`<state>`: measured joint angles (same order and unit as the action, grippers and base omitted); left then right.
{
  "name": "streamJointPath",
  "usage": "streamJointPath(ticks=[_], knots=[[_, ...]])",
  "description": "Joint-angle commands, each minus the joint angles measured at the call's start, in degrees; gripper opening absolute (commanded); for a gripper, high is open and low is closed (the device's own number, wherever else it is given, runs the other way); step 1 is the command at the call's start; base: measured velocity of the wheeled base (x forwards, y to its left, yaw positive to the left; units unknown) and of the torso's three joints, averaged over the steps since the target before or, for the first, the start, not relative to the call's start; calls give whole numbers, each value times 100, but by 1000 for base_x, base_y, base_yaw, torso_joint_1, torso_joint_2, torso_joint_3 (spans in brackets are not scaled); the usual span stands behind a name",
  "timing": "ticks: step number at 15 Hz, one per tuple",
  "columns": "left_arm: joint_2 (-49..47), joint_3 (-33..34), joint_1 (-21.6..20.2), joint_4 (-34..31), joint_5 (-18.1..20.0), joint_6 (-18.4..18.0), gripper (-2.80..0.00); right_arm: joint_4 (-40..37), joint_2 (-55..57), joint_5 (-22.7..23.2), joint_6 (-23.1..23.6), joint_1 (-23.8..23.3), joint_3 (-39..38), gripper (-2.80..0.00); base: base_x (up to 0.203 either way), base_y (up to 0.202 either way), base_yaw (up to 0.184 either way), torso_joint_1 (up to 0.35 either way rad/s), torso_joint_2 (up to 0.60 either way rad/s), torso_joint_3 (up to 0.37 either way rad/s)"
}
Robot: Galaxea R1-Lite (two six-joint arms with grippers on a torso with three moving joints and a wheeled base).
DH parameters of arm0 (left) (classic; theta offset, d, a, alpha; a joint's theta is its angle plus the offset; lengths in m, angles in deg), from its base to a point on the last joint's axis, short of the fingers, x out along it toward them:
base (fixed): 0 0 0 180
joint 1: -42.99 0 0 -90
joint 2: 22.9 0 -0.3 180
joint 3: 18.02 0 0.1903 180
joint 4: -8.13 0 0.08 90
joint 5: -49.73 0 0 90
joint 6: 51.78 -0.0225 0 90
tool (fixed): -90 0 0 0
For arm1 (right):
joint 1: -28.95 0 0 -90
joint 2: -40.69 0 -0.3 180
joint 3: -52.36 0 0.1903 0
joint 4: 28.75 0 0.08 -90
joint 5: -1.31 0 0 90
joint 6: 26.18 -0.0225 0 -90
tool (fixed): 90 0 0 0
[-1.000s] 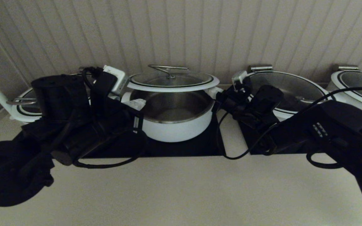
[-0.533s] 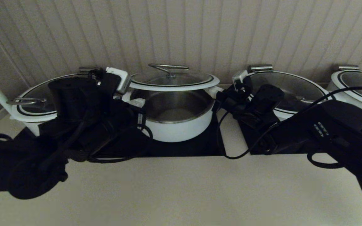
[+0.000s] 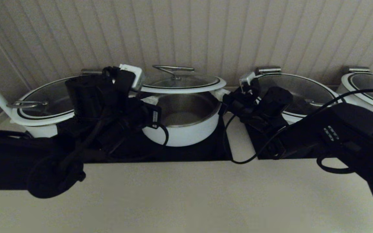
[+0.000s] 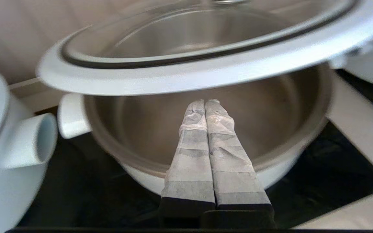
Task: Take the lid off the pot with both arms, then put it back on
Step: Open the pot lid completely
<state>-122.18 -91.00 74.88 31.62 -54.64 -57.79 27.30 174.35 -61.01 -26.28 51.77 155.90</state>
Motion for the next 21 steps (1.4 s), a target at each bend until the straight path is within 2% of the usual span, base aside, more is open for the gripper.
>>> streamJointPath(ticks=[1, 7, 21], knots=[[26, -10, 239, 25, -13, -6, -280, 49, 11, 19, 0, 11, -2, -280, 0, 0, 0, 0, 0, 0], [-12, -228, 562, 34, -161, -15, -280, 75, 29, 19, 1, 3, -2, -280, 0, 0, 0, 0, 0, 0], [-198, -285, 538, 51, -240, -67, -280, 101, -129, 19, 10, 52, -2, -280, 0, 0, 0, 0, 0, 0]])
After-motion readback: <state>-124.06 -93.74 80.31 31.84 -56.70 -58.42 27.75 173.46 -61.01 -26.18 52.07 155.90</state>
